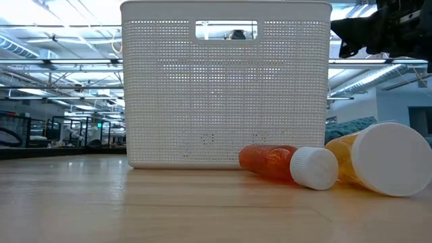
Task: Pick & place medical supplies in basket/bin
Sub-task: Put the red medicine bottle into the white bin
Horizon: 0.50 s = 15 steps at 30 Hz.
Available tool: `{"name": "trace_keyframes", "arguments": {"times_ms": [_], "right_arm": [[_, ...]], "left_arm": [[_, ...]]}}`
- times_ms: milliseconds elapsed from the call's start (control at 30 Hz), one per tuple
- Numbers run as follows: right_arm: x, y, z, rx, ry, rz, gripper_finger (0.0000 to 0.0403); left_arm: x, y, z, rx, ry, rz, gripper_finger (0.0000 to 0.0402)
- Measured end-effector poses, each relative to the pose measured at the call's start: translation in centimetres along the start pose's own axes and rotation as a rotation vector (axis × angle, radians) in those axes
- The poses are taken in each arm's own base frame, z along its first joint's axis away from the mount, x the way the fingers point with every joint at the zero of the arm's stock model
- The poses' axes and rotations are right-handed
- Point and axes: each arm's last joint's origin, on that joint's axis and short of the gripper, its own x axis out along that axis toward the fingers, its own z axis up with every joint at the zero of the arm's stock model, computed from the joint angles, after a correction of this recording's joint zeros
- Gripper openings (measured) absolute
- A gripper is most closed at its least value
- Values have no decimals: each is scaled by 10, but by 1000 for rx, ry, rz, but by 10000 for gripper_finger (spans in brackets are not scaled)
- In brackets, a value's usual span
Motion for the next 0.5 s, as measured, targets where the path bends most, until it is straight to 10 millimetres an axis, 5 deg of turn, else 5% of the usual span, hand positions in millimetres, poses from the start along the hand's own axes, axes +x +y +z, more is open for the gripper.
{"name": "trace_keyframes", "arguments": {"times_ms": [133,500], "right_arm": [[0,0,1,-4,-6,-2,0],[0,0,0,37,-1,0,0]], "left_arm": [[26,-20,33,46,18,-60,35],[107,-120,75,272,148,-258,35]]}}
